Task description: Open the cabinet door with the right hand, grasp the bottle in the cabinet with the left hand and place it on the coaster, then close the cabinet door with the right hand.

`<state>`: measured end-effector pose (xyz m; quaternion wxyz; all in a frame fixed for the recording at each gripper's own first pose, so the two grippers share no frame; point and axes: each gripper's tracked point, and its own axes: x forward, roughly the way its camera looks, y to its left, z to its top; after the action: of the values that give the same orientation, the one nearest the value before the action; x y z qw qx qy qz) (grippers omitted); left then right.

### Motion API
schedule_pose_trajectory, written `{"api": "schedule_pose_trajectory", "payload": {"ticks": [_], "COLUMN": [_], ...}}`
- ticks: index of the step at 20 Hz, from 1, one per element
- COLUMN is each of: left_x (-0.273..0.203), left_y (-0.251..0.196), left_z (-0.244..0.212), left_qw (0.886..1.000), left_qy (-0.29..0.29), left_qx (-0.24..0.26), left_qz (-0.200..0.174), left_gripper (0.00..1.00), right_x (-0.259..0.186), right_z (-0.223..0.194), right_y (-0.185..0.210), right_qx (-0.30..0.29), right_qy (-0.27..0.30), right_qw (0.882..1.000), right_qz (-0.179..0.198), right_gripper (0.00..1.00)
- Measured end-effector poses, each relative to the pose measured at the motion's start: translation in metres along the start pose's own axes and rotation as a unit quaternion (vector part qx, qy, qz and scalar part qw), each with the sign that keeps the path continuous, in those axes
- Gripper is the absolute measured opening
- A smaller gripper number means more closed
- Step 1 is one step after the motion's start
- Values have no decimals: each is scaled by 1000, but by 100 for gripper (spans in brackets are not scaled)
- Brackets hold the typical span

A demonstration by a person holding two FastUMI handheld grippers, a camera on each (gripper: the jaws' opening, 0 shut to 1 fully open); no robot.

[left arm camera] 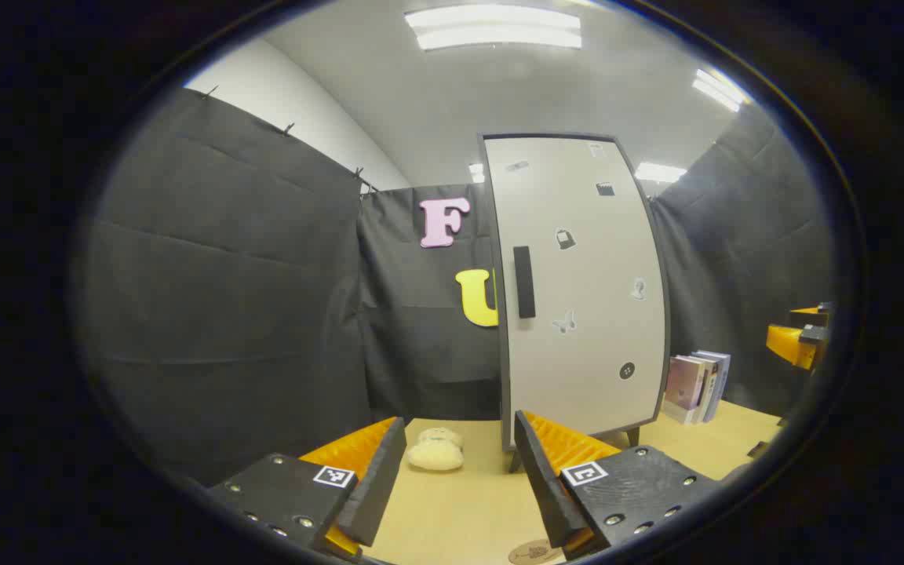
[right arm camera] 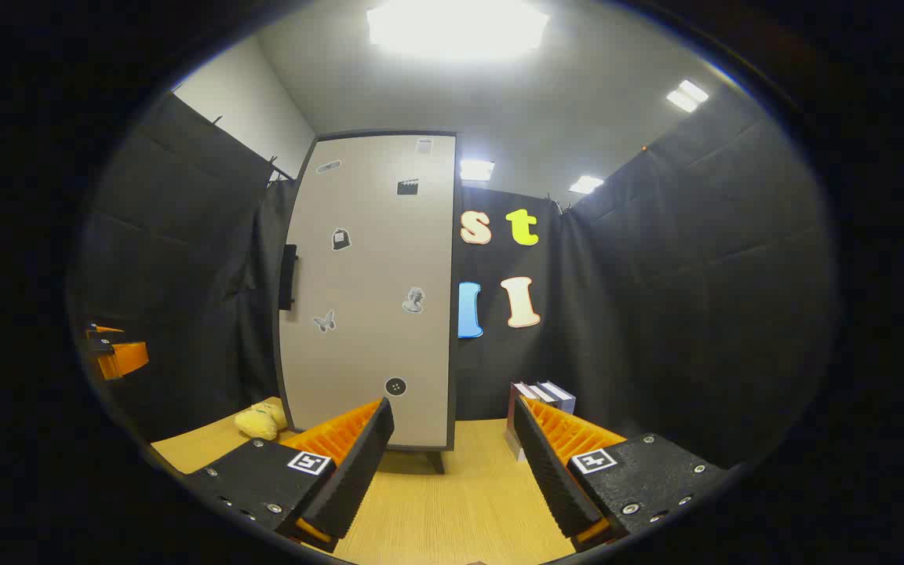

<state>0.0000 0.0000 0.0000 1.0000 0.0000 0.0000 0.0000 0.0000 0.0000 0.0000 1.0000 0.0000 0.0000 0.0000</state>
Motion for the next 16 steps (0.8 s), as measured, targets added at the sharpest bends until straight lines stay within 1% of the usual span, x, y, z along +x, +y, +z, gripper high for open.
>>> {"api": "schedule_pose_trajectory", "payload": {"ticks": [1, 6, 7, 8, 9, 11, 12, 13, 14, 16], "left_x": [-1, -4, -5, -5, -5, -5, -6, -5, -5, -5], "left_y": [0, 0, 0, 0, 0, 0, 0, 0, 0, 1], "left_z": [0, 5, 4, 5, 6, 6, 7, 7, 7, 7], "left_qw": [1000, 1000, 1000, 1000, 1000, 1000, 1000, 1000, 1000, 1000], "left_qy": [0, -4, -5, -5, -5, -6, -6, -6, -6, -4], "left_qx": [2, 6, 6, 6, 6, 6, 7, 7, 8, 7], "left_qz": [0, -2, -2, -3, -4, -5, -5, -5, -5, -4], "left_gripper": [80, 80, 74, 74, 80, 80, 74, 74, 80, 80], "right_x": [1, 1, 1, 1, 2, 2, 2, 3, 3, 3], "right_z": [-1, 3, 3, 3, 3, 3, 3, 3, 2, 2], "right_y": [0, -3, -2, -2, -2, -1, -1, -1, -2, -1], "right_qx": [1, -1, -3, -4, -3, -2, -1, -1, -1, 1], "right_qy": [1, -4, -4, -4, -3, -4, -4, -3, -2, -2], "right_qw": [1000, 1000, 1000, 1000, 1000, 1000, 1000, 1000, 1000, 1000], "right_qz": [-1, -5, -5, -6, -6, -6, -6, -6, -7, -8], "right_gripper": [95, 95, 95, 95, 95, 95, 95, 95, 95, 95]}}
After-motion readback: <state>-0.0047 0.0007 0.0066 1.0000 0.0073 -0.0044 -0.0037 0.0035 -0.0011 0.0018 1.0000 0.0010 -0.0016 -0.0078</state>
